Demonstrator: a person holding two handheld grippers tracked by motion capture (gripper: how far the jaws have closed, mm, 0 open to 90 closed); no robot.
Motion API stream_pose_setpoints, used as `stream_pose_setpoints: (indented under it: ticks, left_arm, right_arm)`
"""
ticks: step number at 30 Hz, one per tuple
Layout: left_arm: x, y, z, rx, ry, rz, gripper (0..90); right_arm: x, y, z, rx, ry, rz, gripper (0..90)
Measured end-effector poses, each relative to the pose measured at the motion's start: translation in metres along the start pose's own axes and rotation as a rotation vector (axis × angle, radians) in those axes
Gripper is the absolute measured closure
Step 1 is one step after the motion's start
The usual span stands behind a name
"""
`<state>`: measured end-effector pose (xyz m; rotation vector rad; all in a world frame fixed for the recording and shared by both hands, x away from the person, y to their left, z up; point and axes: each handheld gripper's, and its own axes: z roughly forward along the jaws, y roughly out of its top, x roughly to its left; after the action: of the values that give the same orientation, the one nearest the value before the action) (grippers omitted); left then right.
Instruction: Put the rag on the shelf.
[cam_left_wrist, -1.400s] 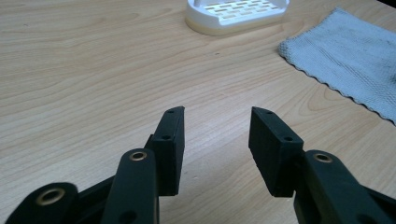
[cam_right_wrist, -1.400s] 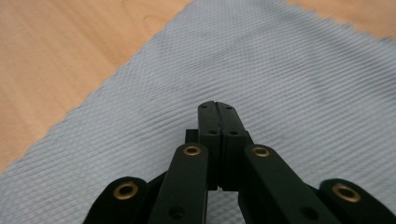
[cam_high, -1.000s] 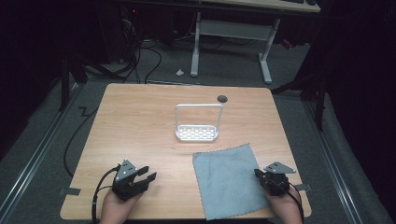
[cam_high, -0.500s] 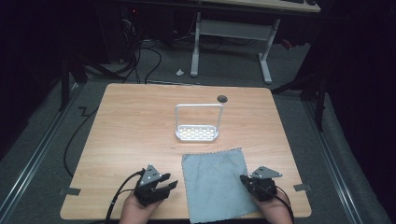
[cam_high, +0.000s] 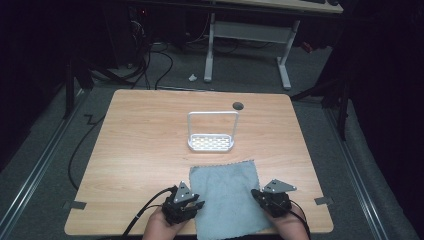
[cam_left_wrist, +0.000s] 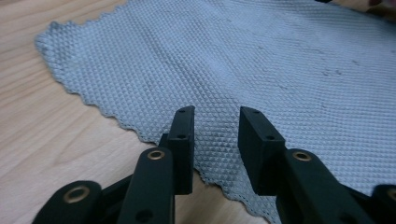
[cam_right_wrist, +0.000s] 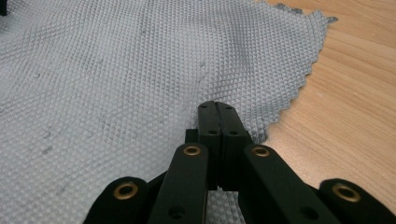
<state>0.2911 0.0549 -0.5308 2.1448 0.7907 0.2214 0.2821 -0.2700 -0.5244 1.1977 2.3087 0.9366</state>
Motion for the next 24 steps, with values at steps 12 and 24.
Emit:
stream_pose_setpoints:
  ticks: [12,24]
  left_arm:
    - [0.025,-0.012,-0.021,0.019,0.096,-0.031,69.2]
    - [0.057,0.02,0.006,0.033,0.157,-0.042,67.1]
  right_arm:
    - [0.016,0.005,0.003,-0.008,0.059,-0.032,90.0]
    - [0.002,0.043,0.04,-0.005,-0.05,-0.017,90.0]
